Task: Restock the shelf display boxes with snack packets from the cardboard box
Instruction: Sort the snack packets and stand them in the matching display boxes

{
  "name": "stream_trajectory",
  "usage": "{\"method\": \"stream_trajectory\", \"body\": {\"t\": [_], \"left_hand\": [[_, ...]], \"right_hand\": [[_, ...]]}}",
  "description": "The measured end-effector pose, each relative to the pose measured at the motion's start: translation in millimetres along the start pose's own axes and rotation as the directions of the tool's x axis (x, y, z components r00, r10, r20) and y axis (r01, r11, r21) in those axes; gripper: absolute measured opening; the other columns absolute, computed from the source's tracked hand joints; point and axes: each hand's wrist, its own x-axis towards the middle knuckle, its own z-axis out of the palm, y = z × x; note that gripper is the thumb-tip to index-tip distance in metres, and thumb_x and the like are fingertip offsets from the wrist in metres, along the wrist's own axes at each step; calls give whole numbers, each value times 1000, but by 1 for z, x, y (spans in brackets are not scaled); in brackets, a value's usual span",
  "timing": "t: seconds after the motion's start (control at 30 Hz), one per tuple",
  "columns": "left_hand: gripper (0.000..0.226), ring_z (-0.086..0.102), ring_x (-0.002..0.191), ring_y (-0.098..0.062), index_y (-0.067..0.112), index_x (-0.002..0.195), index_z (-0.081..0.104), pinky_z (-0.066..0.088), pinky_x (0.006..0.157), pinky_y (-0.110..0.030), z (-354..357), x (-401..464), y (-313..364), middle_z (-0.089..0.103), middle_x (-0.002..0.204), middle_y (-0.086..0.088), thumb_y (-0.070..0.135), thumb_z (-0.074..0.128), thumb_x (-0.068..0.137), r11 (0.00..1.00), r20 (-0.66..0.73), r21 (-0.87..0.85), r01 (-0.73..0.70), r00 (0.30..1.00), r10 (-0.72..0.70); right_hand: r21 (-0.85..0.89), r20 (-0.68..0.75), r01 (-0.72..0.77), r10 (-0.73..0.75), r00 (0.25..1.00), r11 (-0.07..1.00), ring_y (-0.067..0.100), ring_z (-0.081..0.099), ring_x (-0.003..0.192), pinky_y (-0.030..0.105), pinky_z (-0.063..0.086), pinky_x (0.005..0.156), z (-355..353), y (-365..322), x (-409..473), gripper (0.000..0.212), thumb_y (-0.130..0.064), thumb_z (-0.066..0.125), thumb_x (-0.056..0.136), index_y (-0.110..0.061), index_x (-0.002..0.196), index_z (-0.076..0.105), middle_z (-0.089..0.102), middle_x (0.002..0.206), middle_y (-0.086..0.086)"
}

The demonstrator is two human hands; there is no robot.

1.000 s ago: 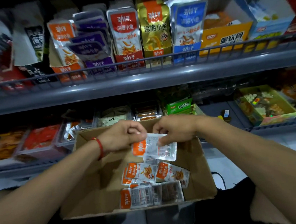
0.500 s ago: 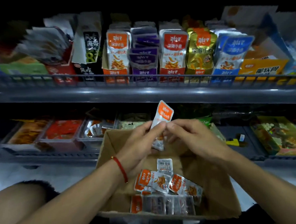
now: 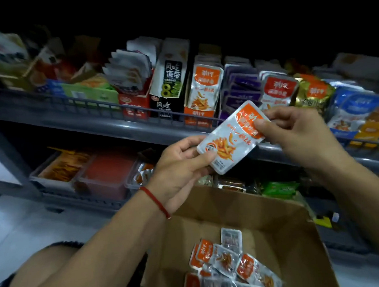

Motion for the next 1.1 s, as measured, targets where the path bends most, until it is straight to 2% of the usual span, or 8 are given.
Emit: {"method": "stream_trajectory", "body": {"t": [0.13, 0.23, 0.3, 0.43, 0.57, 0.73, 0.9, 1.1], "left_hand": [[41, 72, 98, -22, 6, 116, 62, 61, 78, -32, -8, 7, 13, 74, 111, -13, 8, 70, 76, 980, -54, -192, -47, 998, 37], [31, 72, 100, -21, 11, 117, 65, 60, 86, -32, -14, 12, 18, 75, 111, -10, 14, 69, 87, 973, -153, -219, -74, 987, 41], [24, 72, 105, -22, 16, 119, 67, 58, 91, -35, -21, 14, 21, 75, 114, -8, 16, 64, 95, 981, -225, -184, -69, 974, 27], [17, 73, 100, -25, 16, 114, 68, 61, 83, -32, -28, 15, 29, 75, 111, -9, 17, 61, 98, 984, -320, -155, -83, 947, 29], [19, 74, 95, -25, 13, 113, 66, 61, 80, -33, -29, 14, 34, 76, 108, -10, 21, 61, 97, 981, -344, -177, -77, 939, 12], [19, 73, 89, -25, 9, 111, 65, 61, 82, -36, -28, 12, 38, 76, 105, -12, 20, 60, 97, 982, -352, -176, -66, 936, 0], [13, 70, 80, -23, 10, 104, 65, 59, 75, -34, -27, 12, 39, 75, 105, -14, 18, 59, 97, 984, -366, -171, -53, 931, -14], [14, 71, 81, -23, 9, 104, 64, 59, 75, -34, -27, 10, 40, 76, 105, -14, 18, 57, 96, 986, -362, -163, -43, 932, -20]], "right_hand": [[-245, 45, 94, -86, 995, 965, 17, 76, 83, 37, 60, 78, 7, -31, 39, 9, -24, 74, 93, -19, 85, 73, 78, 81, -2], [-411, 38, 224, -228, 973, 884, 7, 70, 78, 34, 55, 73, 10, -60, 66, 11, -34, 73, 93, -27, 83, 72, 76, 85, -8], [-497, 31, 286, -312, 949, 820, 4, 66, 83, 31, 51, 74, 11, -81, 83, 8, -36, 70, 94, -29, 92, 73, 74, 91, -10], [-683, 52, 335, -415, 908, 648, 11, 63, 91, 30, 48, 79, 22, -99, 114, 22, -35, 66, 98, -18, 111, 73, 72, 103, 0], [-772, 138, 337, -376, 916, 538, 14, 62, 91, 29, 46, 78, 45, -79, 141, 23, -33, 67, 97, -17, 113, 72, 72, 109, 4], [-855, 254, 331, -236, 938, 399, 28, 64, 100, 45, 56, 86, 64, -67, 158, 29, -39, 76, 88, -22, 110, 69, 68, 112, 9], [-880, 332, 355, -128, 935, 316, 29, 63, 105, 41, 53, 85, 68, -73, 163, 50, -41, 86, 76, -20, 118, 67, 68, 116, 8], [-902, 392, 422, -234, 890, 91, 32, 64, 107, 42, 51, 85, 72, -74, 160, 53, -43, 78, 85, -17, 128, 62, 69, 118, 12]]}}
